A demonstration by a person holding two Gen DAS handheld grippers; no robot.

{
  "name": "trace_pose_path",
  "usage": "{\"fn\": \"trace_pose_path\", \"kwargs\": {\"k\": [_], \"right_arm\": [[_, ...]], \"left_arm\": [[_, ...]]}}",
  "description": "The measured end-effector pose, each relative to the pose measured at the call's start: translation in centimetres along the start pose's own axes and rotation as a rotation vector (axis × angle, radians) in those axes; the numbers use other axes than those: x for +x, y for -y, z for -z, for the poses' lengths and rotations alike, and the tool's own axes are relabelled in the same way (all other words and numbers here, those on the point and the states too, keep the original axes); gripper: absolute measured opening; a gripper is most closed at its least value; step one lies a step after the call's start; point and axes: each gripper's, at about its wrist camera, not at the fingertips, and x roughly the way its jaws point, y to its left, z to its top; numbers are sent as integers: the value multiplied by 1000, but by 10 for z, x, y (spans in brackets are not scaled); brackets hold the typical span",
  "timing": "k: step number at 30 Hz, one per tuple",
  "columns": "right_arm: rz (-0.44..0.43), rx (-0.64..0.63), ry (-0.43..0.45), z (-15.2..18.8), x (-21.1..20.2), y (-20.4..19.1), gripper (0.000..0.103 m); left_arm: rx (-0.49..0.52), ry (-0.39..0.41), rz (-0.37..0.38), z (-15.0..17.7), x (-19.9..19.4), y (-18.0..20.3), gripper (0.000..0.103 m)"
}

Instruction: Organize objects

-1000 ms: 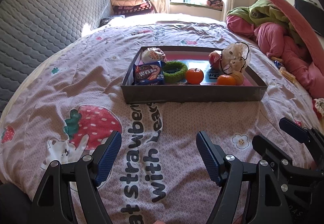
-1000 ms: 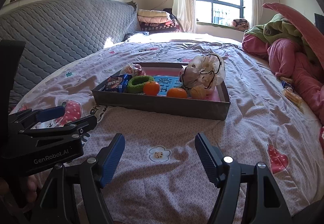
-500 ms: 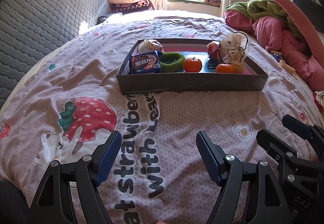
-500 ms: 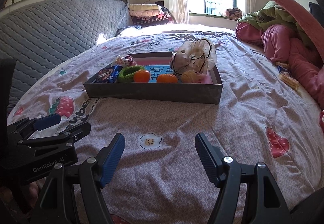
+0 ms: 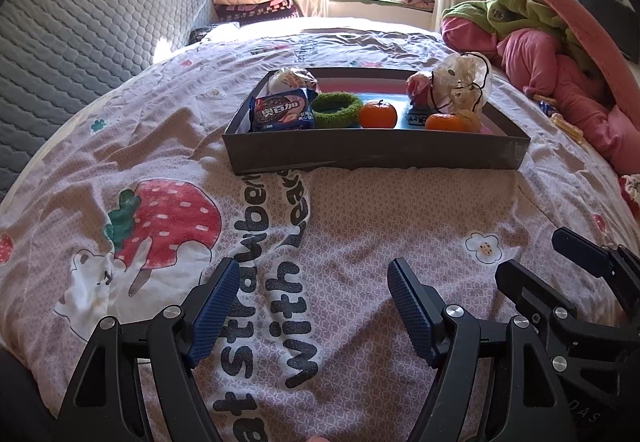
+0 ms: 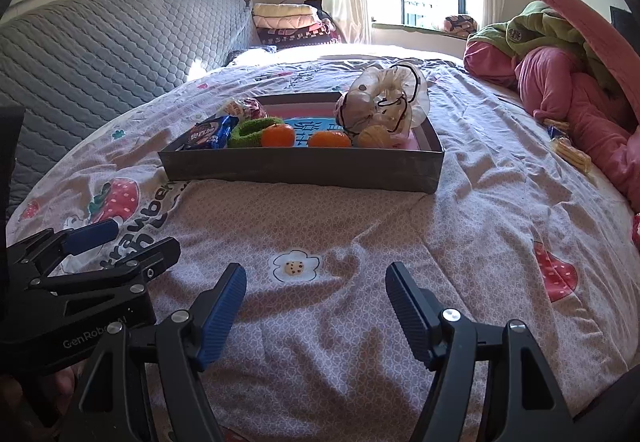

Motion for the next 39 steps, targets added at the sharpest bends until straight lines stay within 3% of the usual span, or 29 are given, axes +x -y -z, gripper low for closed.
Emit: {"fn": "trace_pose_path", "kwargs": {"k": [39], "right_arm": [[-13,10,-34,4,6,0,80]], "left_arm": [[-4,-10,1,1,3,0,77]]}}
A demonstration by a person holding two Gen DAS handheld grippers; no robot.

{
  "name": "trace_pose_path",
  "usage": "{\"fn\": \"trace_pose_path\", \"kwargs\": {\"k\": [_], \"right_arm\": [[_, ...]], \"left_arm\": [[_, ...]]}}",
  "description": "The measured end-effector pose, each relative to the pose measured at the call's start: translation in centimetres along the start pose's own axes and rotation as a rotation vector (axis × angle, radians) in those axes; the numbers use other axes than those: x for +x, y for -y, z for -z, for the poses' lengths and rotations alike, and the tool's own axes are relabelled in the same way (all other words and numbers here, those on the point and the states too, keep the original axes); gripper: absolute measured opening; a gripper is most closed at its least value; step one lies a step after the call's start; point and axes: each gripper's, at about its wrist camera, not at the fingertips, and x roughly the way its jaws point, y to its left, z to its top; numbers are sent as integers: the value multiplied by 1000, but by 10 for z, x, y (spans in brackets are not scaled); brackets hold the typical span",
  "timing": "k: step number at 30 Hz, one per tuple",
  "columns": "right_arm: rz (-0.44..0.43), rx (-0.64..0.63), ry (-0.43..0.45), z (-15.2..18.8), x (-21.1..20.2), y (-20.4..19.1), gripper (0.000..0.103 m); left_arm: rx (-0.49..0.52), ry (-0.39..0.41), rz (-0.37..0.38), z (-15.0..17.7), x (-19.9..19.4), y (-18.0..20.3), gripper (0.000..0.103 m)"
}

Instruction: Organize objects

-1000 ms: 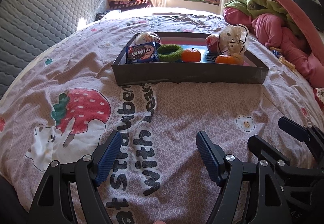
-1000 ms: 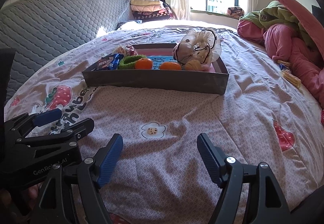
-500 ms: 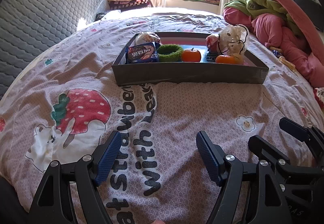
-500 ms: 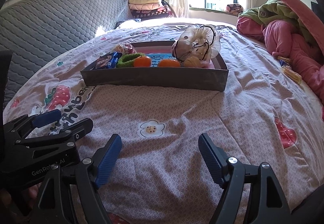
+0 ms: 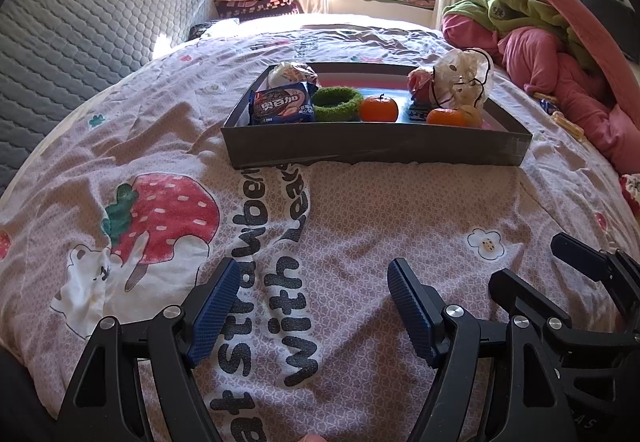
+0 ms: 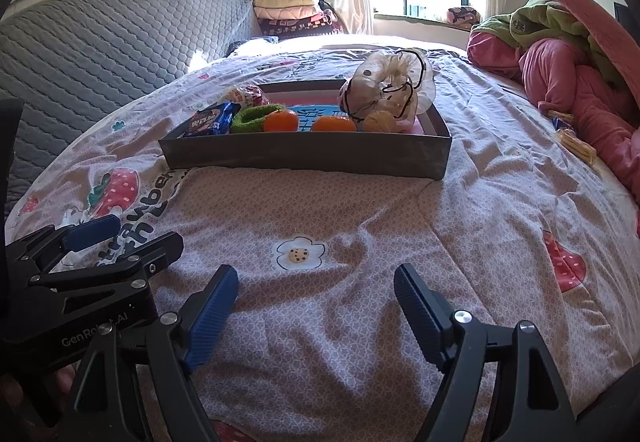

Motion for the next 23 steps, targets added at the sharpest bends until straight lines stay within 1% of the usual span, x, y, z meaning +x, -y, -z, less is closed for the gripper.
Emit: {"fn": "trace_pose_path", "kwargs": {"k": [13,17,23], "right_arm": [[0,0,-1,0,0,0,80],[1,-1,-1,0,0,-1,80],[0,0,-3,0,0,0,80]], "left_arm": [[5,-4,-7,0,1,1,77],[8,3,-23,0,0,1,77],[13,6,-13,0,0,1,77]]}}
